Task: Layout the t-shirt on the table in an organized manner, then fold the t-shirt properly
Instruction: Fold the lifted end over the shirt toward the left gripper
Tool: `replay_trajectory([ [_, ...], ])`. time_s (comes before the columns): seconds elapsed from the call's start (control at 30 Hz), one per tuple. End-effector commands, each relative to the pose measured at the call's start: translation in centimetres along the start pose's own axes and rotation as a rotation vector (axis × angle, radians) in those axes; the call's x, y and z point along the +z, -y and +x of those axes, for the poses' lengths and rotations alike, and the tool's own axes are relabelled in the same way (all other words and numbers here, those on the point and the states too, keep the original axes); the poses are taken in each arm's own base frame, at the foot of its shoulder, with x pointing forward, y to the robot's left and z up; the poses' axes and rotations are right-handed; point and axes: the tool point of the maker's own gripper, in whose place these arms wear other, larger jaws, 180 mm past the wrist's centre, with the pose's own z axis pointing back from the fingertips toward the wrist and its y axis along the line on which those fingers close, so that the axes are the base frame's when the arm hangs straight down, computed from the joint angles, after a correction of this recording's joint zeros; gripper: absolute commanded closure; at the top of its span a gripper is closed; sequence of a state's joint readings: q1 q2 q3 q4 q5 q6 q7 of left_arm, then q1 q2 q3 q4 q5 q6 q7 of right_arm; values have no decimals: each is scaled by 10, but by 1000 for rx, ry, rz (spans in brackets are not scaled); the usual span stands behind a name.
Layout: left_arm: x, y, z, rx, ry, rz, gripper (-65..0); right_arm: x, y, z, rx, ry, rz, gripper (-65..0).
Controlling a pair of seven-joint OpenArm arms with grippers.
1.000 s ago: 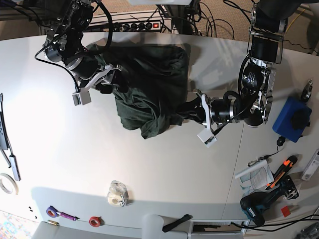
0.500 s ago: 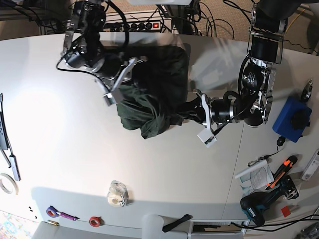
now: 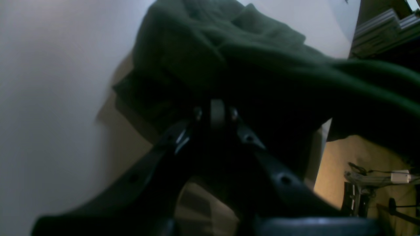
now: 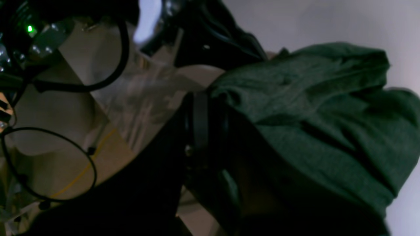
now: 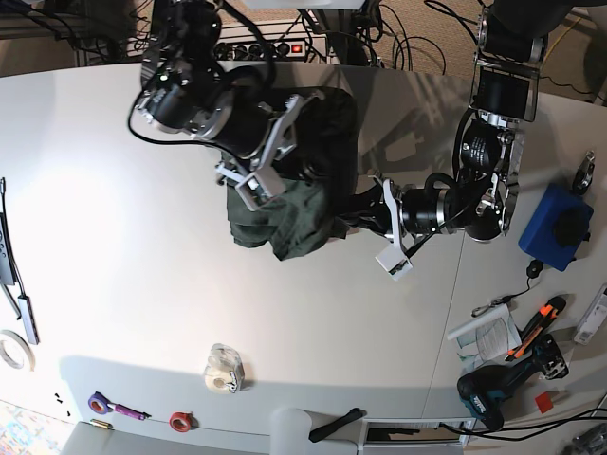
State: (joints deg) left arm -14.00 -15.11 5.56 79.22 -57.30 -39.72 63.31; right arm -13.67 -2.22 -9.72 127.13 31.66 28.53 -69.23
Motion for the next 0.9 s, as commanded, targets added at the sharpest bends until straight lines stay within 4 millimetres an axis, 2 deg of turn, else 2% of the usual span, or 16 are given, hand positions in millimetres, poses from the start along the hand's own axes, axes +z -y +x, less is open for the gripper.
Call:
replay_trajectory([
  [0.0, 5, 2, 22, -32, 59, -8, -54, 0, -9, 17, 23, 73, 25, 0],
  [0.23, 5, 2, 22, -32, 59, -8, -54, -9, -19, 25, 108, 101, -3, 0],
  [0.53, 6, 1, 24, -35, 67, -6, -55, -13, -34, -17, 161, -120, 49, 0],
  [0.6, 6, 0, 28, -44, 69, -2, -91, -13, -38, -22, 155, -131, 63, 0],
  [0.7, 9, -3, 37, -68, 71, 12, -197, -15, -44, -29, 154, -155, 81, 0],
  [0.77, 11, -6, 46, -91, 74, 25, -239, -15, -48, -31, 158, -161, 90, 0],
  [0.87, 15, -8, 62, -122, 90, 34, -241, -16, -51, -35, 170, -176, 84, -105],
])
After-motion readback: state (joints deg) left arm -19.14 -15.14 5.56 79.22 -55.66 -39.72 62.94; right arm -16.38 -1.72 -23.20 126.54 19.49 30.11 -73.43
